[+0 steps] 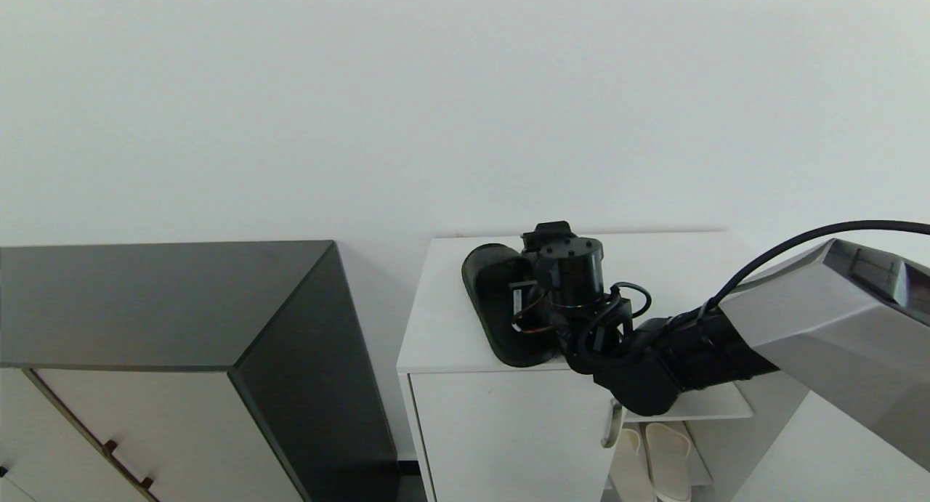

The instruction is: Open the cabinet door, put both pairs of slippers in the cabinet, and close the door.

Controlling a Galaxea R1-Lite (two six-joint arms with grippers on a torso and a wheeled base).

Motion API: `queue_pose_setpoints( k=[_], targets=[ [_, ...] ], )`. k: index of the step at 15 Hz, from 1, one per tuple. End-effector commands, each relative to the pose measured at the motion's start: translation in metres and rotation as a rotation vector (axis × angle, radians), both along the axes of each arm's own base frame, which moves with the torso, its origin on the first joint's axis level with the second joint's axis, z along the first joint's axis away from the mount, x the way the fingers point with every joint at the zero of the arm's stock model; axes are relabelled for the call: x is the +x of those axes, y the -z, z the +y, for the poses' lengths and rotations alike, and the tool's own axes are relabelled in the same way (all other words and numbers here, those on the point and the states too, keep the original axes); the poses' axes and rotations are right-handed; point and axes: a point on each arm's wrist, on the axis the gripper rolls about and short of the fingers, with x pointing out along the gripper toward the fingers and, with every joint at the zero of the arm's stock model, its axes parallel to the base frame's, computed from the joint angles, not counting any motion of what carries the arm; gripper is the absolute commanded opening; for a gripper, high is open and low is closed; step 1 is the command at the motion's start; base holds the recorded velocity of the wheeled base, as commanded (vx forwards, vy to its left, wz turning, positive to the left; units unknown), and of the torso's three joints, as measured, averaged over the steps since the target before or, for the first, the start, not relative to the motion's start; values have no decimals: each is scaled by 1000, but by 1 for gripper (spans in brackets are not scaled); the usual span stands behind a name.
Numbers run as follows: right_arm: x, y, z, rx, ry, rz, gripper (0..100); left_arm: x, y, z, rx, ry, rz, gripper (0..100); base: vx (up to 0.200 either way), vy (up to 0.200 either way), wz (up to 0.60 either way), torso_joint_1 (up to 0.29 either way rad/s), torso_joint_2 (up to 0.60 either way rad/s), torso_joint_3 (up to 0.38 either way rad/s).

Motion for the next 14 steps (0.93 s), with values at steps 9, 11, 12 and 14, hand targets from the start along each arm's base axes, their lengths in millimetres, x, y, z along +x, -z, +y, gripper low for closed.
queue_pose_setpoints(
  k=[9,11,12,14],
  targets=[
    [-97,-40,-50,-23,-97,22,0,0,0,0,6,-2,0,0,0,0,0,0,0,0],
    [-113,-45,-61,-19,-121,22,0,0,0,0,2,-2,0,0,0,0,0,0,0,0],
    [-141,-55,-77,-10,-157,11,0,0,0,0,-2,-2,0,0,0,0,0,0,0,0],
    [-158,-57,-85,-24,-185,26,0,0,0,0,-5,-4,0,0,0,0,0,0,0,0]
  ],
)
